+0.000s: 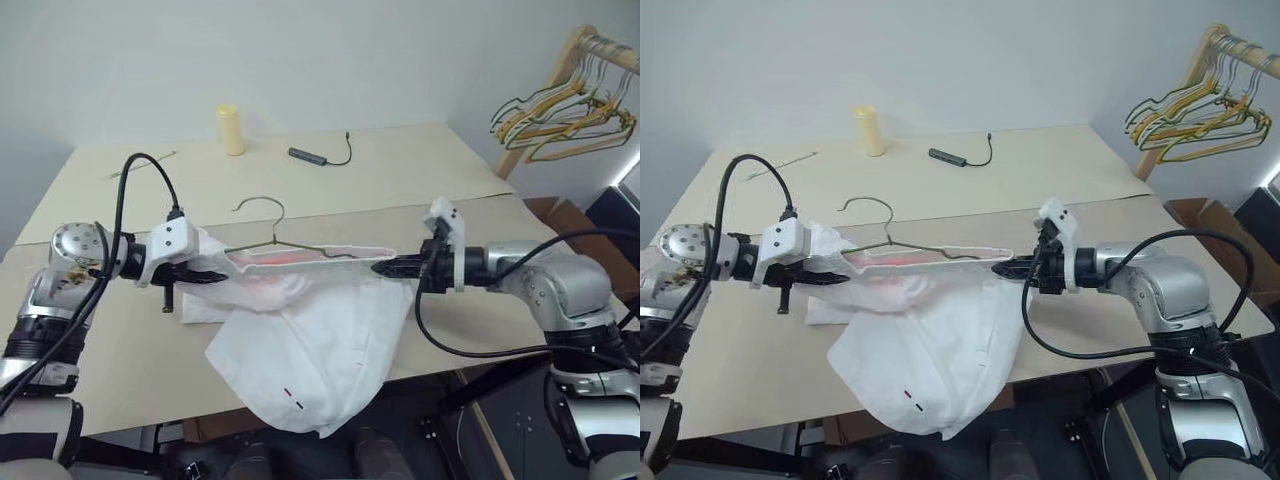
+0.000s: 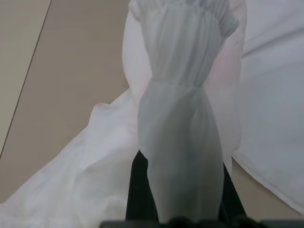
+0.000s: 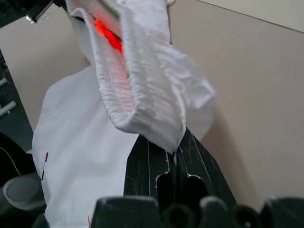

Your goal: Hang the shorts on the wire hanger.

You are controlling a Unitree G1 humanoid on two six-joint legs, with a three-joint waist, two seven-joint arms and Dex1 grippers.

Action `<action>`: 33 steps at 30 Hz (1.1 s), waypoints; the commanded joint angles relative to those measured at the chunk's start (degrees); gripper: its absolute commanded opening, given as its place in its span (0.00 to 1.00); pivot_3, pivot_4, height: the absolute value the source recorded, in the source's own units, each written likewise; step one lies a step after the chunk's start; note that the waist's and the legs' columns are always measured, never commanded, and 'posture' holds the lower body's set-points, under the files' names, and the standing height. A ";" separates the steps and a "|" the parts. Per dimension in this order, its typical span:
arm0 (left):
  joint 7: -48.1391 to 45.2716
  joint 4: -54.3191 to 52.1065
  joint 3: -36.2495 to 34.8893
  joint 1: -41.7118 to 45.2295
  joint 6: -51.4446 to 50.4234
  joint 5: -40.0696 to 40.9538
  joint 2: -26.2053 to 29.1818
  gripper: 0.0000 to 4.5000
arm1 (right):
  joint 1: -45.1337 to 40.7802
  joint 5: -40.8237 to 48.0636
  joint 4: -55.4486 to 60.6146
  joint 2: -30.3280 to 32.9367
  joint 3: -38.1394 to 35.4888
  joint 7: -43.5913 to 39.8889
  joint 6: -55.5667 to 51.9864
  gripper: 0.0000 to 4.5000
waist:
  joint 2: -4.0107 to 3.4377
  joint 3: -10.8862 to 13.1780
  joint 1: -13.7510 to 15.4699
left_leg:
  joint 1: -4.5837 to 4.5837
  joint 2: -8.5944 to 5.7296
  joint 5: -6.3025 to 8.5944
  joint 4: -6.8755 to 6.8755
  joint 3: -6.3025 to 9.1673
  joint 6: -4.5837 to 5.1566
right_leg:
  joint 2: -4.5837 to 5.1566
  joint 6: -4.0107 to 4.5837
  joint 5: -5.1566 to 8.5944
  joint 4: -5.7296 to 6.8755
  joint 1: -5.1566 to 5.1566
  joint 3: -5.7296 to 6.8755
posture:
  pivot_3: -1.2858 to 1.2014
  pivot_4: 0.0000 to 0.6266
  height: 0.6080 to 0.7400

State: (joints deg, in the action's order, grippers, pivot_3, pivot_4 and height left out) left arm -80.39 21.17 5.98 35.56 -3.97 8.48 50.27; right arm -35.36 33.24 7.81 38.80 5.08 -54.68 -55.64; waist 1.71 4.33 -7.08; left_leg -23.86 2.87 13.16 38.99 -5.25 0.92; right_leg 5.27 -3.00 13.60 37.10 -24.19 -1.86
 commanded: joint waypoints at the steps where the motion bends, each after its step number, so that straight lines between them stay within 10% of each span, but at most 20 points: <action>1: -0.05 -0.31 -0.99 1.82 -0.23 0.46 0.25 0.00 | -1.65 -0.62 1.51 -0.90 -0.46 1.89 0.74 0.00 | 0.01 -0.01 0.01 | 0.00 0.00 0.00 0.00 0.00 0.00 | 0.00 0.00 0.00 0.00 0.00 0.00 | 0.47 0.02 1.00; 21: 1.10 1.19 0.15 2.43 -0.02 -2.57 -0.28 0.00 | -1.96 -3.78 3.18 -0.88 0.52 2.26 5.79 0.00 | 0.00 -0.01 -0.04 | 0.00 0.00 0.00 0.00 -0.01 0.00 | 0.00 0.00 0.00 0.00 0.00 0.00 | 0.47 0.03 1.00; 33: 3.03 2.78 1.29 6.40 -0.30 -4.08 -3.60 0.00 | -0.97 -5.60 6.64 -1.79 6.09 2.02 5.33 0.96 | 0.00 -0.01 -0.04 | -0.01 -0.01 0.00 0.01 -0.02 0.00 | 0.00 0.00 0.00 0.00 -0.01 0.00 | 0.47 0.04 1.00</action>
State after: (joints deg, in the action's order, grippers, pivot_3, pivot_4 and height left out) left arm -78.47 23.99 8.23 39.92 -4.08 4.47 46.70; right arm -36.26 27.93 12.54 36.45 11.18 -52.33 -51.29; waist 1.72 4.31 -7.12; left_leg -23.87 2.86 13.16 39.00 -5.27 0.92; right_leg 5.26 -3.00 13.60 37.10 -24.19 -1.85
